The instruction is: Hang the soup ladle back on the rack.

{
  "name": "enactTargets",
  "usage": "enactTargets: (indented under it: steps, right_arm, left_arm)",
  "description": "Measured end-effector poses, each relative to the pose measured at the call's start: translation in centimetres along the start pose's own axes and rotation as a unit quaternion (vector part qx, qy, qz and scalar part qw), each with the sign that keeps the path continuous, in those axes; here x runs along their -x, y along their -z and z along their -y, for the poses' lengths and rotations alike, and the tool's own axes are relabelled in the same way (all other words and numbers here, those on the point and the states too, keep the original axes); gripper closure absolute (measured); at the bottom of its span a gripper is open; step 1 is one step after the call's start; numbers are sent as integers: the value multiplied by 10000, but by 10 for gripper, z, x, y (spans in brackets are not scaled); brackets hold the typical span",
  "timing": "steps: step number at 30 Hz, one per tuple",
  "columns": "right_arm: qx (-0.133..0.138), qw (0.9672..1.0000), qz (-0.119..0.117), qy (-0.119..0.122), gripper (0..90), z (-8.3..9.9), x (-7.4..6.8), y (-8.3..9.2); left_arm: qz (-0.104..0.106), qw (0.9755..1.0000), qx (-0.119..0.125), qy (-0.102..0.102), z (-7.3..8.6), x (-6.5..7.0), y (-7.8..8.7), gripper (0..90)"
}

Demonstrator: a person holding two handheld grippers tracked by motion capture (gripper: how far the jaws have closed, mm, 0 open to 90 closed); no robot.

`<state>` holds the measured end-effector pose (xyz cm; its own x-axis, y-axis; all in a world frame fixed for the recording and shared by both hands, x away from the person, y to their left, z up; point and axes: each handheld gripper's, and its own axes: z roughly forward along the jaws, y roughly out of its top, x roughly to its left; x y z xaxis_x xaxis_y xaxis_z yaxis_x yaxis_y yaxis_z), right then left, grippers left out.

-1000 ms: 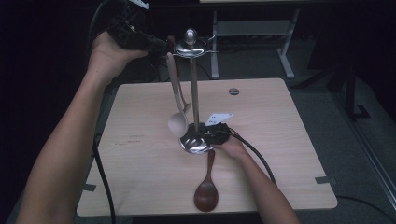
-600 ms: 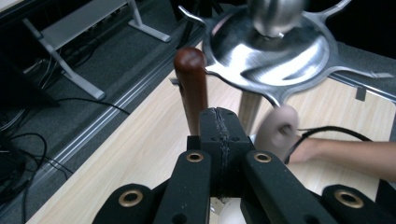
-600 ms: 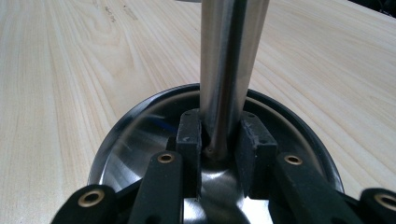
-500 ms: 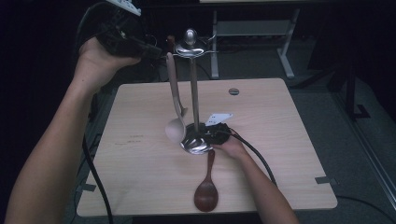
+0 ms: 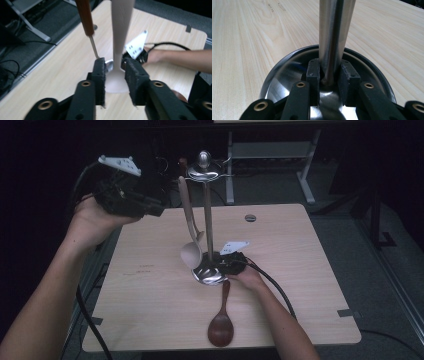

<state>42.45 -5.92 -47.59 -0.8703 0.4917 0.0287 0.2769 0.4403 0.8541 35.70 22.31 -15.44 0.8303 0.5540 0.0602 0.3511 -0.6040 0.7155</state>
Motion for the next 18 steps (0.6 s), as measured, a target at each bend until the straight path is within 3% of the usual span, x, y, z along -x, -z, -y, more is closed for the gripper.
enactTargets:
  steps: [9,18]
  right_arm:
    - [-4,10000,11,5,724,0,0,0]
    - [-1,10000,17,11,723,0,-1,0]
  left_arm:
    - [97,9998,-108,128,47,11,-17,520]
    - [240,9991,-163,315,102,20,-46,422]
